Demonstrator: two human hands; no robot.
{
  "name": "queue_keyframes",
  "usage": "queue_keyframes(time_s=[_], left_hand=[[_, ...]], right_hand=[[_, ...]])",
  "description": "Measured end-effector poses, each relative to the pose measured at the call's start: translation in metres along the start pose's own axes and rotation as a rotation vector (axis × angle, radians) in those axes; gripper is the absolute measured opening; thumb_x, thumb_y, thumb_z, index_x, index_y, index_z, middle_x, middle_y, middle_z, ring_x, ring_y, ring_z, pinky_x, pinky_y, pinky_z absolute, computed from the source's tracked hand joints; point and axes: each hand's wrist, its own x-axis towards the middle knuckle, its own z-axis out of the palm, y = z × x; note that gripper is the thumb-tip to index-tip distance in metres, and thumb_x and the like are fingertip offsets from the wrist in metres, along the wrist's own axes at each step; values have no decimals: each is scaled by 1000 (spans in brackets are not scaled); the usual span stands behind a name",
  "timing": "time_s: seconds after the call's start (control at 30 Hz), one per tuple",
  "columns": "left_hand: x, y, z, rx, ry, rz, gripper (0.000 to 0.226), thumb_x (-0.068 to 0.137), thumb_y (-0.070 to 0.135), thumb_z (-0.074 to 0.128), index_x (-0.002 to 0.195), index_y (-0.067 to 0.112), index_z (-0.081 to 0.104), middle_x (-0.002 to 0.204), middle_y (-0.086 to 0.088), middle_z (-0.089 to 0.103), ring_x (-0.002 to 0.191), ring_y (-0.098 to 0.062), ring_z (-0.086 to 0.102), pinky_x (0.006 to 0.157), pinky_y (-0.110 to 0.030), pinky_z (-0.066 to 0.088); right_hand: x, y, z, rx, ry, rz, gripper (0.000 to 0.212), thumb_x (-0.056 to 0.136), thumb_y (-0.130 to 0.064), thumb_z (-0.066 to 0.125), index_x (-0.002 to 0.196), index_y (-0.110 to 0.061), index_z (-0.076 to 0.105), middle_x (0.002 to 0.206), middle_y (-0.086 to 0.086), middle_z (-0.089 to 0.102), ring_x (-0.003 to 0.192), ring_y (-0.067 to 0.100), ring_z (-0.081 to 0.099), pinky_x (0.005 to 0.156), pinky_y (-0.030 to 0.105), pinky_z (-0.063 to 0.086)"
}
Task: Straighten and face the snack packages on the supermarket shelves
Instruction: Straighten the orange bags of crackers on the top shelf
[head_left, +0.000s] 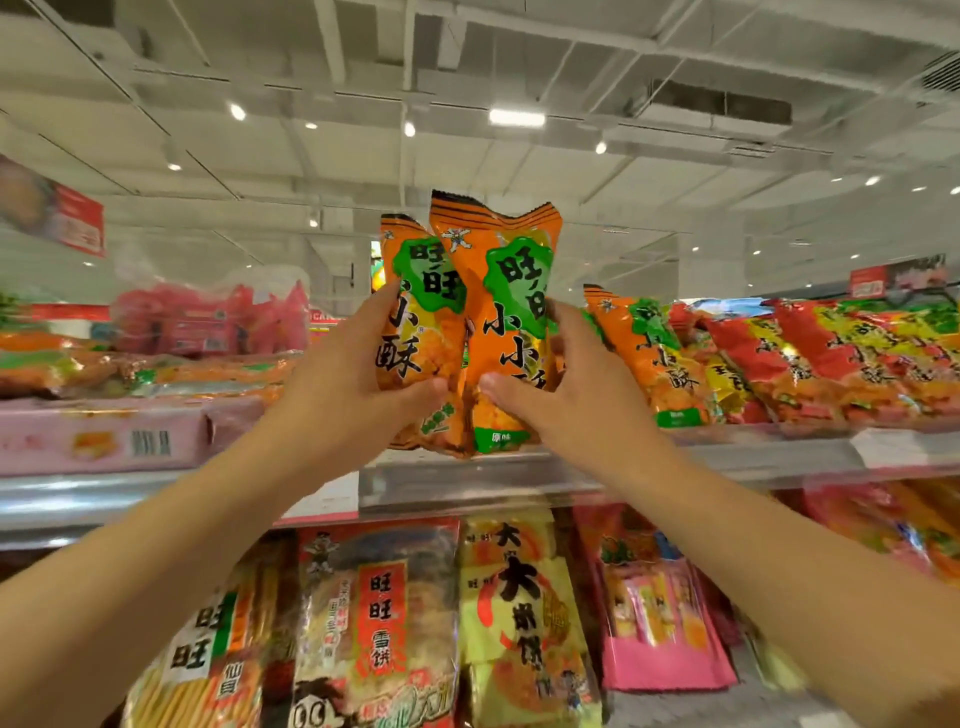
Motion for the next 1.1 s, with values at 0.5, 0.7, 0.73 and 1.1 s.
queue_keyframes(time_s=[0.5,0.7,0.73,1.1], left_hand=[[36,-57,2,186,38,-188,74,77,44,78,140,34,39,84,36,43,73,8,44,59,-12,29],[51,-54,40,181,-123,-252,85,73,56,76,140,20,39,131,1,57,106,-18,54,79,-27,38],[53,-53,46,191,-137,-251,85,73,57,76,139,19,39,135,-3,56,113,-22,55,82,-29,39],[25,-46,18,356,-228,-31,66,85,62,45,145,35,34,140,-6,38,127,-25,42,98,-36,36]], right_hand=[[63,14,42,-526,-182,158,82,81,-48,65,139,-5,26,86,1,53,80,27,57,60,33,42],[64,14,34,-675,-190,131,70,84,-45,56,137,-7,29,83,4,53,80,28,56,60,35,41],[64,14,36,-700,-221,146,62,85,-45,53,132,-9,34,93,7,58,87,31,57,63,35,41],[27,22,34,-660,-169,-119,53,94,-35,47,143,-20,38,140,8,45,124,30,43,100,40,39]])
